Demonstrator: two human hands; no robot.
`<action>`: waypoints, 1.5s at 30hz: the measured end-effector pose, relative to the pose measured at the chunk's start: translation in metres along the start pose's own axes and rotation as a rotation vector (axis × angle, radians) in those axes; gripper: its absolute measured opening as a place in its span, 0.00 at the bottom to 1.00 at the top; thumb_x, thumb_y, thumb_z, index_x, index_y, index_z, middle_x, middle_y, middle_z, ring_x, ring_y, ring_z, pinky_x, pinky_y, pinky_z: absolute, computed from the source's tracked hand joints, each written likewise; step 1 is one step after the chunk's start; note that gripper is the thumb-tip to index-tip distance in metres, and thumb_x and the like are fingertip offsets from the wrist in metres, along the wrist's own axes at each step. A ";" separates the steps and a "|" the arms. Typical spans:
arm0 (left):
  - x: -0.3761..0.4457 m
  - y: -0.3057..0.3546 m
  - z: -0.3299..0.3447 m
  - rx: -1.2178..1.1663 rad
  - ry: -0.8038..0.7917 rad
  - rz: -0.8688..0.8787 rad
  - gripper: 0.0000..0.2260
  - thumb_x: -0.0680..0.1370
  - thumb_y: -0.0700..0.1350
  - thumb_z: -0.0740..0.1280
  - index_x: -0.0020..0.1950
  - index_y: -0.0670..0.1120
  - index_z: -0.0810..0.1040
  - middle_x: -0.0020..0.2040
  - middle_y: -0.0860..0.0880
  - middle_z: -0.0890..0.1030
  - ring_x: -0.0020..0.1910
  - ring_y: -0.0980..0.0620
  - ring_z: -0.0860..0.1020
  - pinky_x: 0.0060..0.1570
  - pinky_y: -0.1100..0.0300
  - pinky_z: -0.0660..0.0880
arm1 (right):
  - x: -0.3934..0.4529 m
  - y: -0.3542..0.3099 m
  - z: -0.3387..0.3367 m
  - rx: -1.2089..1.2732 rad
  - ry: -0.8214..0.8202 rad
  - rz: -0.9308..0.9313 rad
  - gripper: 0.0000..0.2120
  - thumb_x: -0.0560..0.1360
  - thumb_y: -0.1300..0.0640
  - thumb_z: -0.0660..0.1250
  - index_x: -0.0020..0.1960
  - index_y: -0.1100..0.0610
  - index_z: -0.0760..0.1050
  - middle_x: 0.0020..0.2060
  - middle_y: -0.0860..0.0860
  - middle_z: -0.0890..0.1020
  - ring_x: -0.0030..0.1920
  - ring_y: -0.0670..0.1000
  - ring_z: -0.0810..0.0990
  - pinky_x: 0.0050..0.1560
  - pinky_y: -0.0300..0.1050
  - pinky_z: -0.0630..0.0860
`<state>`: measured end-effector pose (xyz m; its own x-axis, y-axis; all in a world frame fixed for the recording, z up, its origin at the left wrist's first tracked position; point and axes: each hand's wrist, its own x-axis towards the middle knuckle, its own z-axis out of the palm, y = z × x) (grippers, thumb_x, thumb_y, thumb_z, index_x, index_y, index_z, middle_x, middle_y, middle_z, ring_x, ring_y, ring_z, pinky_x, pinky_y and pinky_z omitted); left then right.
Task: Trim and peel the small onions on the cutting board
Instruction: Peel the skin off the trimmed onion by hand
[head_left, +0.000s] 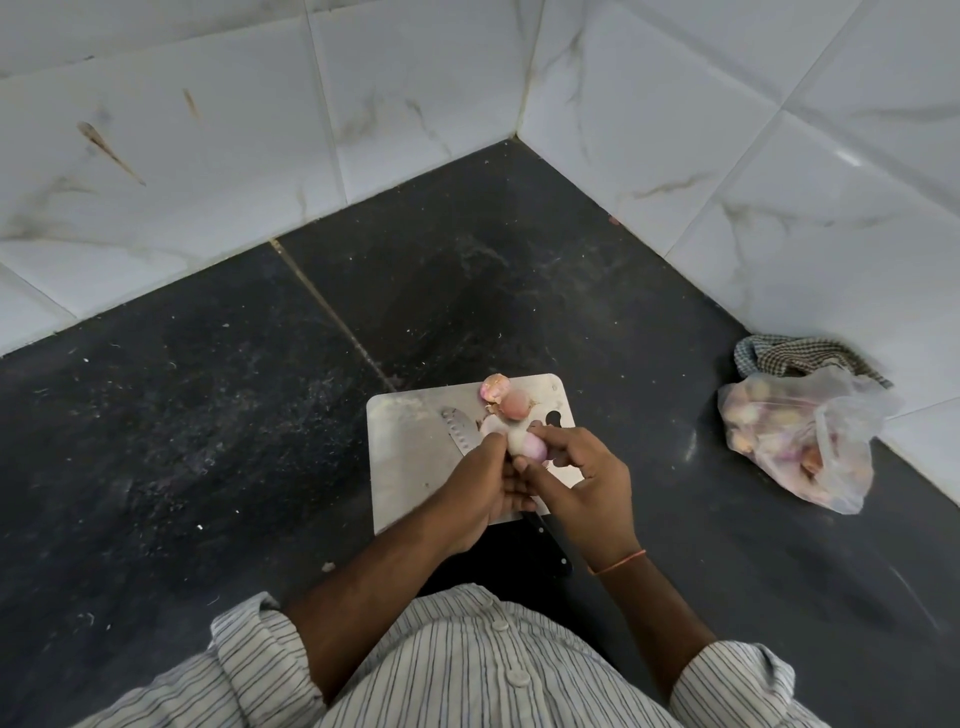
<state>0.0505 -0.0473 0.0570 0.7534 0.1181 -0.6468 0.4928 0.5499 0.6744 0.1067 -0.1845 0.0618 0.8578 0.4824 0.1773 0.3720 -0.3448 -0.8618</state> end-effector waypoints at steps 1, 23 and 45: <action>0.000 -0.001 0.001 0.002 0.005 0.004 0.28 0.90 0.53 0.46 0.66 0.41 0.82 0.48 0.40 0.83 0.38 0.52 0.80 0.39 0.58 0.78 | -0.001 0.001 0.001 0.013 0.001 0.008 0.17 0.72 0.59 0.82 0.59 0.47 0.85 0.51 0.42 0.86 0.50 0.50 0.84 0.53 0.46 0.81; -0.009 0.005 -0.015 0.582 0.070 0.314 0.16 0.90 0.57 0.52 0.69 0.52 0.73 0.54 0.57 0.82 0.52 0.61 0.81 0.42 0.77 0.75 | 0.016 -0.017 -0.010 -0.037 -0.201 0.217 0.09 0.78 0.58 0.75 0.55 0.46 0.89 0.27 0.41 0.80 0.31 0.41 0.76 0.41 0.31 0.72; -0.009 -0.007 -0.025 0.485 0.013 0.310 0.16 0.90 0.54 0.50 0.73 0.52 0.71 0.58 0.53 0.81 0.53 0.59 0.81 0.47 0.74 0.77 | 0.019 -0.027 -0.009 0.038 -0.248 0.299 0.16 0.78 0.58 0.72 0.62 0.43 0.87 0.40 0.41 0.88 0.40 0.41 0.84 0.43 0.34 0.78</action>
<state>0.0292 -0.0313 0.0488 0.8905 0.2252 -0.3954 0.3955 0.0465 0.9173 0.1159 -0.1737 0.0928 0.8131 0.5466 -0.2004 0.1015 -0.4720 -0.8758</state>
